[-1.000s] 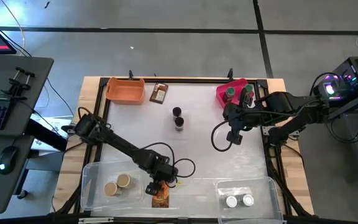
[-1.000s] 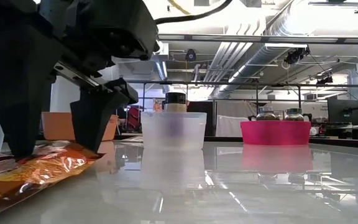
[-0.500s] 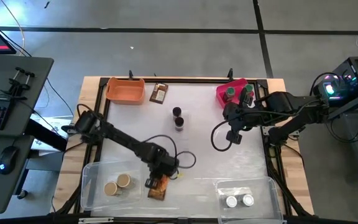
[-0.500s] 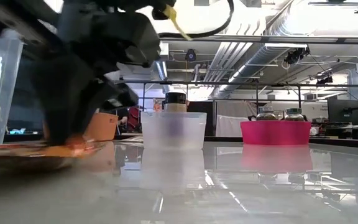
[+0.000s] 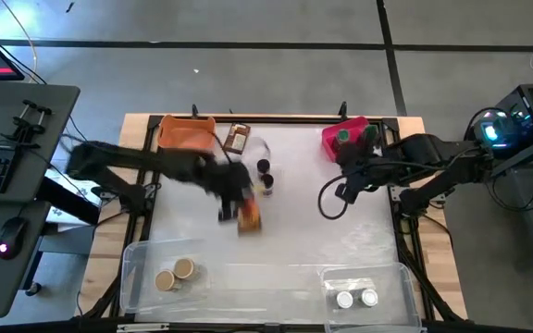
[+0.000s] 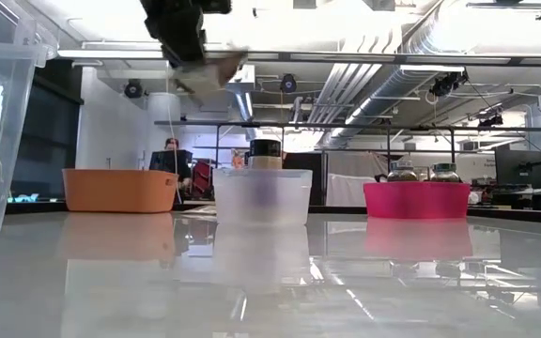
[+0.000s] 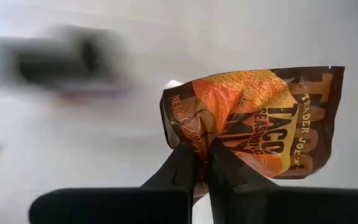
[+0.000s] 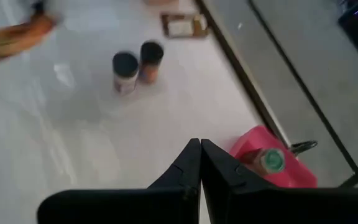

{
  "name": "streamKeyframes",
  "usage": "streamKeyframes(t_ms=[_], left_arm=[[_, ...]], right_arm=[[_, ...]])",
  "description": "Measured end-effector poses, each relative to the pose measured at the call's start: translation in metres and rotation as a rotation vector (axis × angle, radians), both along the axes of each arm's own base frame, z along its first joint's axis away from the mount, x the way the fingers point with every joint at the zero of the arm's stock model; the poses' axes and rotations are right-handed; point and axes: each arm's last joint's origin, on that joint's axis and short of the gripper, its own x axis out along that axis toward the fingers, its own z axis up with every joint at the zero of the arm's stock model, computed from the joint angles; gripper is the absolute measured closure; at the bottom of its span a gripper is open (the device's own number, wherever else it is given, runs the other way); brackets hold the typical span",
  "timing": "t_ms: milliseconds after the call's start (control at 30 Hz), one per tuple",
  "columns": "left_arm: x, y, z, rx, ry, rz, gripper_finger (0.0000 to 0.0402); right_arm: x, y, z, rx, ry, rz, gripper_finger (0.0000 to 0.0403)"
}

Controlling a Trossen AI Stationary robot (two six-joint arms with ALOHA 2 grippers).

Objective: Sort spices by type
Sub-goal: Put the bottom orange seasoning pack into the orange bin

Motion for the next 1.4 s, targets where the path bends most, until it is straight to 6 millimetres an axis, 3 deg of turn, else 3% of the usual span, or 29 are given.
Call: streamKeyframes(t_ms=[133,267,433,633,767,900,1033,1400], left_arm=[[-0.047,0.057,0.043,0.177,-0.098,0.384,0.0401],[-0.103,0.114,0.061,0.208,-0.072,0.735,0.0401],[-0.16,0.168,0.055,0.17,0.099,0.986,0.0402],[-0.188,0.224,0.015,0.03,0.146,1.144,0.0401],[-0.179,0.241,0.0,-0.065,0.057,1.154,0.0401],[-0.181,0.247,-0.013,-0.066,0.08,1.212,0.0401],[-0.182,0.242,-0.023,-0.032,0.144,1.274,0.0401],[-0.175,0.233,-0.025,0.044,0.168,1.398,0.0401]], right_arm=[[-0.007,-0.006,0.008,-0.007,-0.064,-0.02,0.0403],[-0.014,-0.015,0.012,0.048,-0.075,-0.024,0.0403],[-0.013,-0.025,0.013,0.049,-0.048,-0.005,0.0403],[-0.007,-0.041,0.015,0.057,-0.086,-0.036,0.0403],[-0.007,-0.048,0.014,0.111,-0.095,-0.079,0.0403],[-0.008,-0.054,0.014,0.137,-0.119,-0.145,0.0403],[-0.008,-0.06,0.015,0.129,-0.117,-0.16,0.0403],[-0.011,-0.084,0.014,0.09,-0.021,-0.053,0.0403]])
